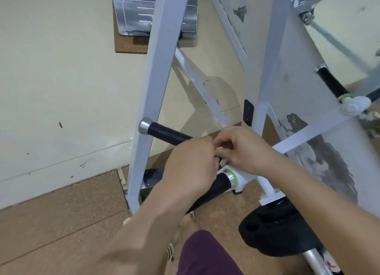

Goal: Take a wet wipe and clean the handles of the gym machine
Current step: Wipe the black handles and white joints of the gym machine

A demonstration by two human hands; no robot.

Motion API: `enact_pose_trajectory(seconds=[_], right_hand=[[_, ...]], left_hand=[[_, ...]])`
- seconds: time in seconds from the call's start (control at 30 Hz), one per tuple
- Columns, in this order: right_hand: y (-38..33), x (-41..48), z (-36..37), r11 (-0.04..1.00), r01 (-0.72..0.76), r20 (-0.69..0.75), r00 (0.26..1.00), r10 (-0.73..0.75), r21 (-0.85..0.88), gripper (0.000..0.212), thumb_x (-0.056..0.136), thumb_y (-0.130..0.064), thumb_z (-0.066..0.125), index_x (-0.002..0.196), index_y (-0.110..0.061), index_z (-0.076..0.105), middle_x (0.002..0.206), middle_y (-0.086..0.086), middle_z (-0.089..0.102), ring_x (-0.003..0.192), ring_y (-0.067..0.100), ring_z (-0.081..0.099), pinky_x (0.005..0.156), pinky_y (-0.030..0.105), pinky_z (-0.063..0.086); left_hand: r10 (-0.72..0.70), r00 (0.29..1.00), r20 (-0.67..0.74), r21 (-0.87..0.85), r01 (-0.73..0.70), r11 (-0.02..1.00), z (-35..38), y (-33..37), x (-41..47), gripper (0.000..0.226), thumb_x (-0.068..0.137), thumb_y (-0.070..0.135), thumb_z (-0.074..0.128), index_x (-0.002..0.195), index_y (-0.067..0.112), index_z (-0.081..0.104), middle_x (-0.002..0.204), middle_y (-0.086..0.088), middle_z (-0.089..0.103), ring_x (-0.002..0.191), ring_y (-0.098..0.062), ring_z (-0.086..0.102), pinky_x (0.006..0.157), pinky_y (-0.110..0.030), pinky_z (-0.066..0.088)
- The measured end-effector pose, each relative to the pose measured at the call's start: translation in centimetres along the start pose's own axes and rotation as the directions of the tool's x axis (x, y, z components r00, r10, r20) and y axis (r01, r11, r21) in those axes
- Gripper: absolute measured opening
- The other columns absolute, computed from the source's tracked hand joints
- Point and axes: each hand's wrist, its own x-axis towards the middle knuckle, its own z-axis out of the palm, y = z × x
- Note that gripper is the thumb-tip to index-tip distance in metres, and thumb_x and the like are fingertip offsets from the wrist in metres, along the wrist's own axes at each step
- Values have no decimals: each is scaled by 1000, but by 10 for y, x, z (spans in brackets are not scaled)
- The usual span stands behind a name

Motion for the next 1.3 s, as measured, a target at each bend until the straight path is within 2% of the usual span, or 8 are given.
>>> enact_pose_trajectory(seconds=[0.13,0.23,0.47,0.67,0.77,1.03,1.2,1.3], right_hand=[[12,-14,-12,993,-50,125,991,36,105,9,83,-15,69,86,-23,72,96,-4,64,83,10,57,77,25,46],[25,-5,-13,974,-104,99,991,86,201,10,74,-28,77,80,-25,70,81,-6,62,74,9,56,72,25,48],[48,34,-17,825,-225,351,936,35,518,6,78,-8,73,75,-13,74,62,0,69,61,12,64,64,26,53],[47,104,-3,328,-388,414,910,-10,861,18,80,7,64,76,-10,68,75,9,71,72,18,67,69,26,57],[19,140,20,382,-372,415,909,-34,846,16,78,9,66,80,-6,70,77,11,69,75,20,66,75,28,57],[8,146,39,699,-173,306,950,-68,694,12,73,-2,76,72,-14,74,67,2,71,57,5,65,60,18,53],[-10,153,51,619,-179,262,964,-44,764,8,75,-1,73,77,-9,73,71,8,69,63,13,64,72,29,58],[-3,153,53,706,-144,263,963,-62,693,8,77,-5,72,76,-13,72,70,4,68,61,11,62,71,30,58]], left_hand=[[-62,998,-3,-2,62,998,7,12,11,14,92,22,52,97,14,61,89,-5,66,86,-25,62,70,-34,46],[-128,991,-32,-70,125,990,17,21,17,13,91,30,52,101,21,53,92,0,62,87,-21,58,65,-32,39],[-346,925,-157,-129,328,936,30,17,22,12,88,37,56,95,29,62,95,9,49,83,-11,53,65,-22,34],[-441,852,-283,-100,431,897,31,4,25,17,83,26,65,100,27,69,96,11,53,86,-8,52,68,-18,33],[-471,780,-412,10,521,853,23,-20,31,23,80,26,68,103,22,68,106,0,55,100,-20,48,78,-25,35],[-595,760,-260,-66,601,796,-3,-61,42,54,67,49,76,114,27,61,116,3,46,112,-16,47,83,-25,38],[-609,751,-254,-122,600,791,-3,-62,52,60,66,38,80,119,23,58,115,0,46,115,-20,44,90,-27,37],[-593,768,-242,-105,587,803,-3,-64,53,57,66,38,79,118,25,60,116,0,47,115,-20,41,92,-27,36]])
